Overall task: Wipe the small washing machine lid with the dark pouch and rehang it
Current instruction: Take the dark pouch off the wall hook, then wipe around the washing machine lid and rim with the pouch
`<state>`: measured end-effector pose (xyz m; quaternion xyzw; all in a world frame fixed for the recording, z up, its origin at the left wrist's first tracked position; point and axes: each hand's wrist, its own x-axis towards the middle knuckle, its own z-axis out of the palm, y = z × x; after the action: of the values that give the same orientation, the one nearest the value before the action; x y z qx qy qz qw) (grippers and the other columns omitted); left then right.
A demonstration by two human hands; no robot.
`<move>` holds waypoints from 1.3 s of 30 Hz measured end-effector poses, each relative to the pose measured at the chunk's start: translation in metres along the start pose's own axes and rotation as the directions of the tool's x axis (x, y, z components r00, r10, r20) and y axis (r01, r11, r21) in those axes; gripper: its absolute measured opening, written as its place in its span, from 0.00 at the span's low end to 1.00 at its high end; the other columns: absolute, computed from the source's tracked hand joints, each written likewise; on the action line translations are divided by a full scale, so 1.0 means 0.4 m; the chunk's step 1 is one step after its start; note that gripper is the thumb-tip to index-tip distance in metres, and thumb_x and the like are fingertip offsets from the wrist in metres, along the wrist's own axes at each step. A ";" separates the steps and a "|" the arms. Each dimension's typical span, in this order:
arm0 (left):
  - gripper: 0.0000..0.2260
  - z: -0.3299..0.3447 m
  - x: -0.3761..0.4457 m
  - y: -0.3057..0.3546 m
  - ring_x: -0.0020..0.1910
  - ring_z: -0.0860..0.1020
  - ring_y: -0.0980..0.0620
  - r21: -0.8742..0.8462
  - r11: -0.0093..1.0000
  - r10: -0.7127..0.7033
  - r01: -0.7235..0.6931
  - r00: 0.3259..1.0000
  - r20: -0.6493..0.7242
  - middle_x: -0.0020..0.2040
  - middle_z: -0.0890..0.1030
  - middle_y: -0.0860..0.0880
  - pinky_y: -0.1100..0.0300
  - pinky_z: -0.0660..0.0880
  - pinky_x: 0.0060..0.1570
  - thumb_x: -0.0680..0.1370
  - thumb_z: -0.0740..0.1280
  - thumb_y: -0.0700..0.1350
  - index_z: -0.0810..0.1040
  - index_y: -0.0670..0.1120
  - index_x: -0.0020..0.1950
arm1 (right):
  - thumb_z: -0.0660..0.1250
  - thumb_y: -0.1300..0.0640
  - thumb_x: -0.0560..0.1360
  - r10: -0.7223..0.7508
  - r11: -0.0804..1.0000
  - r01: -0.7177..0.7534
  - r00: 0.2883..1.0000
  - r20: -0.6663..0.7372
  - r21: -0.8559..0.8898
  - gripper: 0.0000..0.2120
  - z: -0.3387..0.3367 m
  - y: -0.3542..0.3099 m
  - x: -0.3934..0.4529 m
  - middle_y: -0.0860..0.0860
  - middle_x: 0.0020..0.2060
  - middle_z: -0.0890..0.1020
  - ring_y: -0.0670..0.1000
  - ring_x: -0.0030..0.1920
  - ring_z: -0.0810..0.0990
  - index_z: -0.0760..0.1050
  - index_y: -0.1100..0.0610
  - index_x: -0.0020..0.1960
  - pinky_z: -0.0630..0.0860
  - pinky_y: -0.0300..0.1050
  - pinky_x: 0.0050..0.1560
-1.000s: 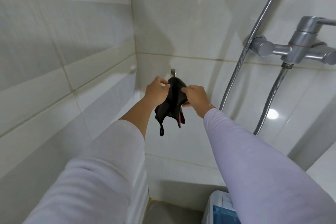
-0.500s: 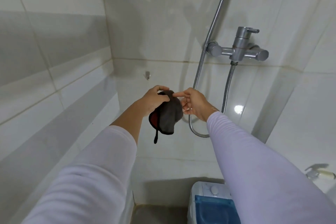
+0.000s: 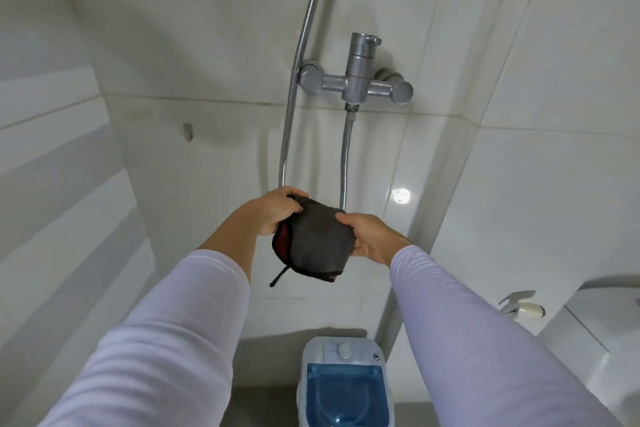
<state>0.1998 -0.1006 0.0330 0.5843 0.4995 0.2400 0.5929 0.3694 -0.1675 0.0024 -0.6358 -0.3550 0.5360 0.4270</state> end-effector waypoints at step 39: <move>0.28 0.581 0.608 -0.918 0.45 0.82 0.43 0.370 0.909 0.243 -0.191 0.965 -0.098 0.44 0.83 0.43 0.52 0.78 0.55 0.80 0.53 0.62 0.81 0.40 0.42 | 0.64 0.48 0.74 -0.126 0.991 0.136 0.936 -0.328 0.008 0.13 -0.251 0.987 0.579 0.58 0.52 0.82 0.57 0.50 0.81 0.76 0.58 0.48 0.79 0.53 0.54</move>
<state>0.3869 -0.0689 -0.4276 0.7156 0.5074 0.2508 0.4094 0.5057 -0.1245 -0.4436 -0.6843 -0.3125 0.3989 0.5243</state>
